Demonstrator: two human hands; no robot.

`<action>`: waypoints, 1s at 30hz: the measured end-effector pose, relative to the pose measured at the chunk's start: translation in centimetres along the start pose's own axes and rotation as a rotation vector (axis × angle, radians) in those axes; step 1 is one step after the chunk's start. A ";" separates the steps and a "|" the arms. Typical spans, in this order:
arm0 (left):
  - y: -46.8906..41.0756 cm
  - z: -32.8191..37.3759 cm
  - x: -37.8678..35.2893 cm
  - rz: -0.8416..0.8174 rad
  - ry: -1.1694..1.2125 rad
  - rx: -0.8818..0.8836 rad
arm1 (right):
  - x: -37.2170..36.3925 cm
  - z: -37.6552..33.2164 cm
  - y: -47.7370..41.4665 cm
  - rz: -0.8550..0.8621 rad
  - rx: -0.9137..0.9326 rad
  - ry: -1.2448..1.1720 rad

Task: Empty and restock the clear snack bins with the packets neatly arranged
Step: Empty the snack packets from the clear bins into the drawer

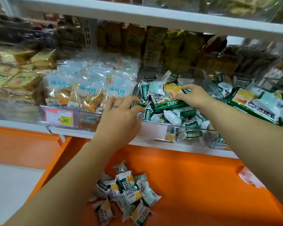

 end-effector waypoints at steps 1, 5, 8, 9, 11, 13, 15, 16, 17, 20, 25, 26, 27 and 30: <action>0.1 -0.1 -0.1 -0.001 -0.005 -0.010 | -0.3 -0.2 -0.3 -0.027 -0.017 -0.042; 0.1 -0.2 -0.4 -0.032 -0.005 -0.020 | -1.8 -0.8 -0.1 -0.151 -0.037 -0.130; 0.1 -0.2 -0.4 -0.040 -0.015 -0.012 | -1.8 -0.7 0.4 -0.147 -0.043 -0.191; 0.1 -0.1 -0.4 -0.042 -0.015 -0.008 | -1.8 -0.7 0.6 -0.157 -0.053 -0.237; 0.1 0.0 -0.4 -0.043 -0.016 -0.004 | -1.9 -1.0 1.1 -0.187 -0.056 -0.351; 0.1 0.0 -0.5 -0.044 -0.011 -0.006 | -1.3 -1.8 1.6 -0.150 -0.010 -0.408; 0.2 0.0 -0.3 -0.038 -0.007 -0.016 | 0.2 -2.2 2.3 -0.046 0.042 -0.425; 0.3 0.1 -0.2 -0.035 -0.008 -0.025 | 1.4 -2.2 2.8 0.009 0.068 -0.419; 0.4 0.2 0.0 -0.031 -0.016 -0.035 | 2.6 -2.0 3.5 0.062 0.098 -0.401; 0.7 1.3 0.5 -0.001 -0.042 -0.063 | 6.7 -0.2 6.5 0.187 0.223 -0.348; 0.6 5.3 -0.8 -0.026 0.036 -0.071 | 10.8 5.8 13.7 0.097 0.399 -0.345; 0.6 6.2 -1.4 -0.045 0.045 -0.065 | 11.2 7.3 14.8 0.056 0.399 -0.318; 0.6 6.8 -2.0 -0.055 0.051 -0.056 | 11.4 8.9 15.6 0.014 0.382 -0.295; 0.9 8.9 -4.0 -0.089 0.032 0.000 | 11.8 13.3 16.7 -0.082 0.272 -0.182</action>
Point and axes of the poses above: each hand's wrist, its own y-axis away from the middle knuckle, its own x-axis out of the back of the hand, z = x × y, the point moved 6 cm from there along -y, towards the middle knuckle, and after that the axes turned 12 degrees about -x, right-handed, at the moved point
